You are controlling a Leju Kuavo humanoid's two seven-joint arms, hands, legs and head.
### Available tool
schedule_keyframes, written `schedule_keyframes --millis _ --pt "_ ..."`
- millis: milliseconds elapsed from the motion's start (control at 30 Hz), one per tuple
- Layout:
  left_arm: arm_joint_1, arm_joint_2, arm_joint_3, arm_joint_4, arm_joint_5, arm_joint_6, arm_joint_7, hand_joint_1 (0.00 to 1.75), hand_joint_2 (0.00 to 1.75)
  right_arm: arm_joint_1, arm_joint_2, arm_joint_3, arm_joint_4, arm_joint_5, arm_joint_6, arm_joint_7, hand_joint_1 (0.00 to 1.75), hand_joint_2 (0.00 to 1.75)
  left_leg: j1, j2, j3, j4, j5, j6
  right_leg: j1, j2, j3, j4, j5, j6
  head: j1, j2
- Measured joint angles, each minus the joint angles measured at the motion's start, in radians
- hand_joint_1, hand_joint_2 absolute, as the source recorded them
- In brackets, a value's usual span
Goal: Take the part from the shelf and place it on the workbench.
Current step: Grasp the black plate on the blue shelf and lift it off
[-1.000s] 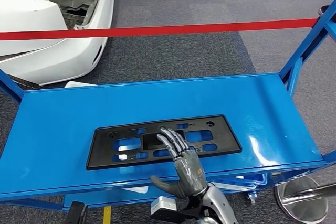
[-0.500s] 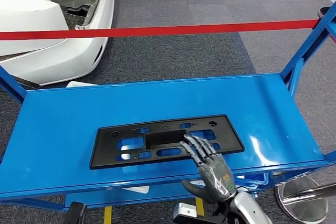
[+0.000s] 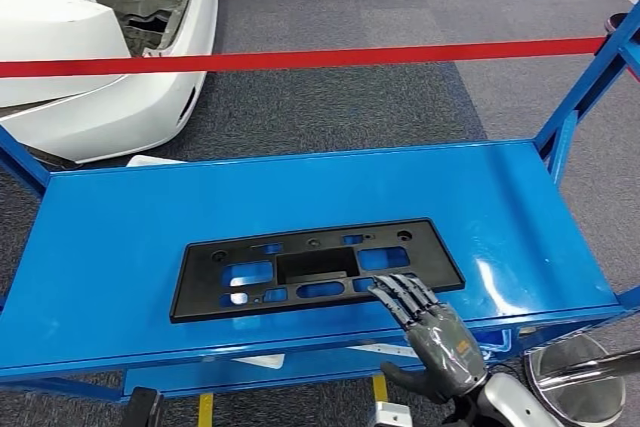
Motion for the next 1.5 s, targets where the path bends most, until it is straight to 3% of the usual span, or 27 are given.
schedule_keyframes --millis 533,867,1167,1500 --pt "-0.002 0.0 0.002 0.0 -0.024 0.0 0.008 0.0 0.0 -0.089 -0.047 -0.012 0.104 0.165 0.109 0.042 0.0 1.75 0.0 0.0 0.001 0.0 0.0 0.0 0.0 0.0 0.001 0.0 0.0 0.0 0.0 0.0" --pt "-0.002 0.0 0.003 0.0 -0.03 0.0 0.009 0.0 0.0 -0.137 -0.046 -0.018 0.167 0.212 0.102 0.042 0.0 1.75 0.0 0.0 0.001 0.0 0.0 0.0 0.0 -0.001 0.001 0.0 0.0 0.0 0.0 0.0" --pt "-0.008 0.0 0.006 0.0 -0.048 0.0 0.02 0.0 0.0 -0.168 -0.023 -0.017 0.219 0.306 0.039 0.045 0.0 1.75 0.0 0.003 0.001 0.0 0.0 0.0 0.0 0.003 0.002 0.0 0.001 0.0 0.0 0.0" --pt "-0.02 0.0 0.006 0.0 -0.069 -0.001 0.029 0.0 0.0 -0.219 0.015 -0.026 0.301 0.16 0.031 -0.017 0.0 1.75 0.0 0.01 0.002 0.0 0.005 0.001 0.0 0.011 0.001 0.0 0.012 0.0 0.0 0.0"
